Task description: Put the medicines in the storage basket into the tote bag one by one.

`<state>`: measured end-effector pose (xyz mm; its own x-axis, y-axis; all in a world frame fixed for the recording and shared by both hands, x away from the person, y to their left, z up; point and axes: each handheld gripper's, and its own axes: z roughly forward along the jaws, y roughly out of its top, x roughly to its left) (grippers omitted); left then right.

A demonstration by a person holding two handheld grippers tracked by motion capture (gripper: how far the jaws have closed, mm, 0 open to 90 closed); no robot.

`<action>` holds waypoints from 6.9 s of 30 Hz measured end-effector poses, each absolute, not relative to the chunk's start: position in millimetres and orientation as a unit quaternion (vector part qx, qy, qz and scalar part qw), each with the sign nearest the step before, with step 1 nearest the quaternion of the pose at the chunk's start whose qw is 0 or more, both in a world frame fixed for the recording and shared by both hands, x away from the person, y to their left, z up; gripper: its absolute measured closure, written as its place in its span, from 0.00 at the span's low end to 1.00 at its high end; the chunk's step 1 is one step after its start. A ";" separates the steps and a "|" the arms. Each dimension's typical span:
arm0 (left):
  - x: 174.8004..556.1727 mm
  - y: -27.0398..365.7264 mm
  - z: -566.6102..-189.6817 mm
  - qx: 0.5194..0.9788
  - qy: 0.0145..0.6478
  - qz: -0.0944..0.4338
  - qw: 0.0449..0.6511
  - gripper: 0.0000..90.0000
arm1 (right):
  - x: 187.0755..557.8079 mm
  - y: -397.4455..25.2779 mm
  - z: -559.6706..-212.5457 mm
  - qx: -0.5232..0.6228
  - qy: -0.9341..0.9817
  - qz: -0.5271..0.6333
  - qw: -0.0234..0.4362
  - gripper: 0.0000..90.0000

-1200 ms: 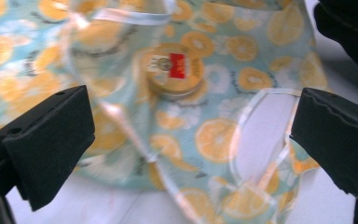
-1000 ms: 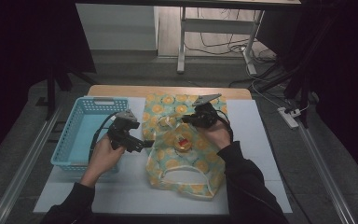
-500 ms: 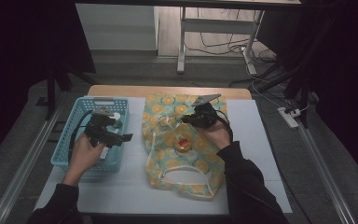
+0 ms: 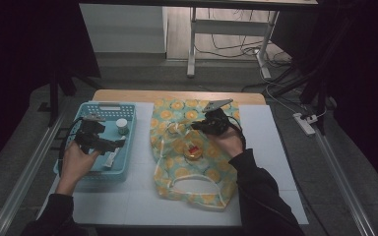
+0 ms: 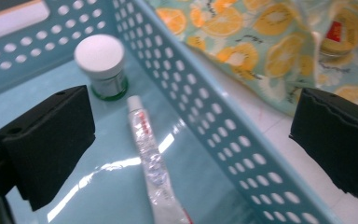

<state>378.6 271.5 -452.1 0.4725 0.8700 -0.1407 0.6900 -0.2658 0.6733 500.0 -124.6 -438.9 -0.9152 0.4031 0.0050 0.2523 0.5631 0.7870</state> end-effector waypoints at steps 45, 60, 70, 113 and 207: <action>420.6 260.2 -515.1 0.832 0.529 0.056 0.155 0.48 | 497.8 -123.6 -437.8 0.182 0.880 0.430 0.091 1.00; 420.2 263.5 -513.9 0.822 0.541 0.040 0.172 0.80 | 497.7 -123.4 -438.0 0.181 0.880 0.428 0.091 1.00; 421.6 263.9 -512.3 0.811 0.558 0.034 0.173 0.81 | 498.0 -123.7 -437.8 0.182 0.880 0.429 0.091 1.00; 395.0 258.5 -444.2 0.794 0.526 0.071 0.296 0.81 | 497.3 -124.9 -435.4 0.181 0.878 0.434 0.094 1.00; 461.1 57.4 -482.2 0.866 0.407 0.055 0.284 0.81 | 500.8 -124.9 -438.7 0.194 0.876 0.431 0.101 1.00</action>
